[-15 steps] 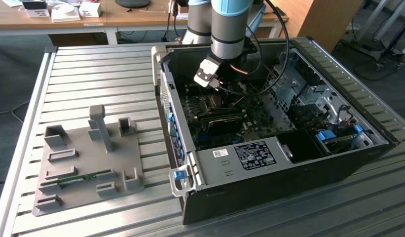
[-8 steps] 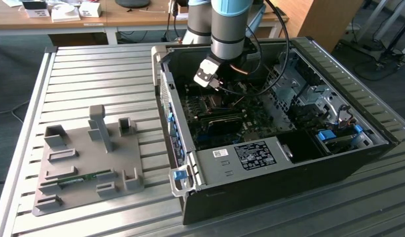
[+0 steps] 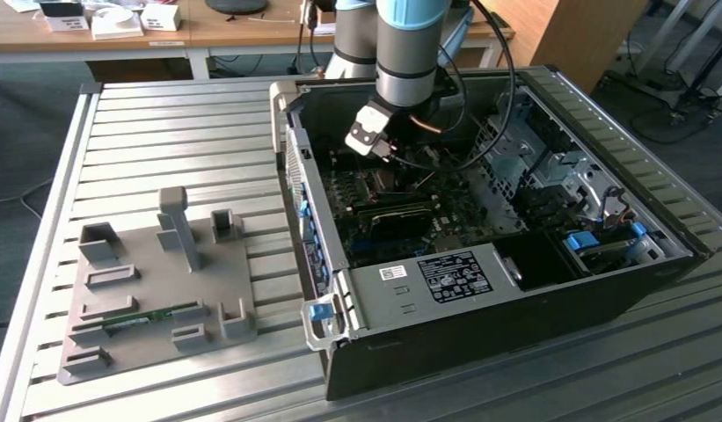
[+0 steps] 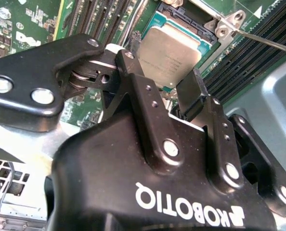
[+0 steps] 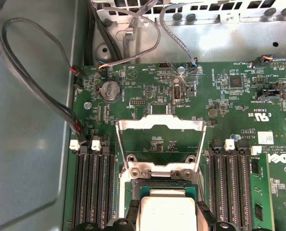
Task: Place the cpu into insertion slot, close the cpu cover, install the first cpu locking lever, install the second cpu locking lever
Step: 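Place the cpu into insertion slot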
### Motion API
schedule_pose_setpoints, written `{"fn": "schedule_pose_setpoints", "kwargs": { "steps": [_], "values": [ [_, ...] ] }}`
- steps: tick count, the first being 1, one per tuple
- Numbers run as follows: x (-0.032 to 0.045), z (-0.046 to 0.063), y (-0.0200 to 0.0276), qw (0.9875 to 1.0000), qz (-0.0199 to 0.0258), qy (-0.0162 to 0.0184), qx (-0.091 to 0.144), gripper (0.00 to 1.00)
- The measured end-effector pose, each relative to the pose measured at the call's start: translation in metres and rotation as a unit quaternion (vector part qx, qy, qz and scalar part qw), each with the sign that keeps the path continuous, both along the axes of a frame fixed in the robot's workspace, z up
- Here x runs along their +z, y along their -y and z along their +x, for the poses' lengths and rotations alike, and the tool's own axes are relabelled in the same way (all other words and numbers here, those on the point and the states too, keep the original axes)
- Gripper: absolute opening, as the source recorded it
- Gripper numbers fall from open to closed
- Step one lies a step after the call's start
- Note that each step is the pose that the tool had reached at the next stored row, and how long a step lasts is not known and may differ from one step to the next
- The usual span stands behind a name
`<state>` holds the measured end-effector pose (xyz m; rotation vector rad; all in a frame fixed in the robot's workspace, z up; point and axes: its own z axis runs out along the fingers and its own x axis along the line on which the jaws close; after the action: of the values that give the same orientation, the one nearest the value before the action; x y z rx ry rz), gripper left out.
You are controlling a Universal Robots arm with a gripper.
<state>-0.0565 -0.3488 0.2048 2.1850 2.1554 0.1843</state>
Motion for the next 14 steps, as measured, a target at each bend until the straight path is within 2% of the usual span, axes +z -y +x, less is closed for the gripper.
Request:
{"fn": "schedule_pose_setpoints", "kwargs": {
  "steps": [5,14],
  "values": [
    [-0.0037,-0.0001,0.0,1.0,0.0005,0.0,-0.001,0.54],
    [-0.0038,-0.0002,-0.002,1.0,0.0006,0.0,-0.001,0.54]
  ]
}}
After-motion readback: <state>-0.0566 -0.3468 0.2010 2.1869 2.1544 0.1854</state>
